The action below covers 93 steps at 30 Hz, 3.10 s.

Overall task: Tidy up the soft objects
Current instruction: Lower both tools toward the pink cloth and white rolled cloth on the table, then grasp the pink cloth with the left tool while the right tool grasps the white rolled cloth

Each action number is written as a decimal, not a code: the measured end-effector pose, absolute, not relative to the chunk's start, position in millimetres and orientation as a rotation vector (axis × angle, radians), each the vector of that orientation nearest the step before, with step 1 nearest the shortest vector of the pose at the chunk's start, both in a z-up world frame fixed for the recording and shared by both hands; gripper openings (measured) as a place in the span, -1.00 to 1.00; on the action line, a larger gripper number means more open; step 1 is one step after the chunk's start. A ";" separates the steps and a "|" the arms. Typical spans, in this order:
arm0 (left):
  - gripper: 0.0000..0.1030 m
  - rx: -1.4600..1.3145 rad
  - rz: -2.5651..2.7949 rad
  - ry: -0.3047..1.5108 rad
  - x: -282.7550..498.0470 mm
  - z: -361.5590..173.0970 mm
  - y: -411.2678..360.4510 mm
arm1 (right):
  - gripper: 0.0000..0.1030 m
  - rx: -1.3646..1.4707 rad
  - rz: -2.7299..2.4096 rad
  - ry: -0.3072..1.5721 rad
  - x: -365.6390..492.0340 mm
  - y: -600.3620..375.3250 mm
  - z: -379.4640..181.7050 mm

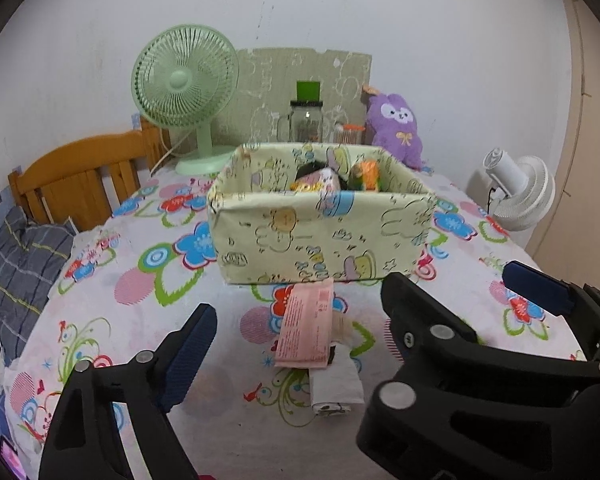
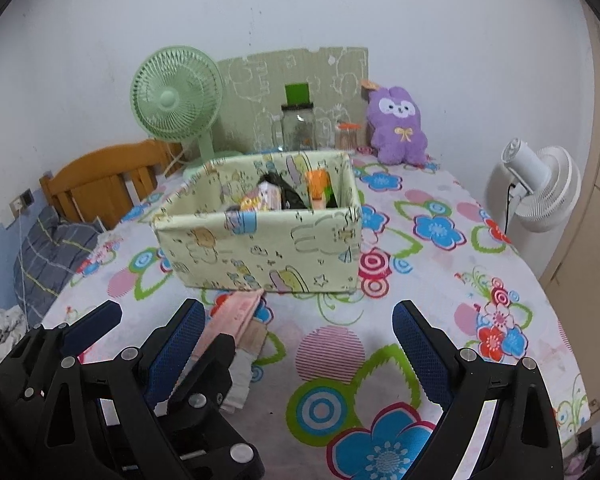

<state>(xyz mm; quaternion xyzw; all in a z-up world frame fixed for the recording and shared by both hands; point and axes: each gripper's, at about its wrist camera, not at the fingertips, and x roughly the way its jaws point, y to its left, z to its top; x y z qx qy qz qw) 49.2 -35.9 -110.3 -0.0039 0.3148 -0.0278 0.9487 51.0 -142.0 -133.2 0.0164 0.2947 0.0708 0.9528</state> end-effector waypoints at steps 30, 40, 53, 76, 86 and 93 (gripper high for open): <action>0.00 -0.018 -0.054 0.821 110.9 -158.4 -32.0 | 0.88 0.049 0.107 0.758 113.7 -139.8 -179.5; -0.21 -0.025 -0.056 0.819 110.7 -159.3 -28.4 | 0.88 0.049 0.121 0.775 117.9 -136.2 -184.2; -0.22 -0.015 -0.006 0.800 89.8 -155.5 -11.0 | 0.86 0.022 0.139 0.773 102.3 -116.8 -181.3; -0.17 0.000 -0.013 0.795 75.7 -165.4 4.8 | 0.09 0.009 0.169 0.854 106.7 -86.9 -200.8; -0.23 -0.018 -0.032 0.797 78.8 -165.3 -0.5 | -0.42 0.041 0.173 0.844 108.6 -95.1 -199.8; -0.24 -0.015 -0.056 0.796 78.0 -161.2 -15.4 | -0.53 0.058 0.156 0.830 104.5 -110.2 -196.0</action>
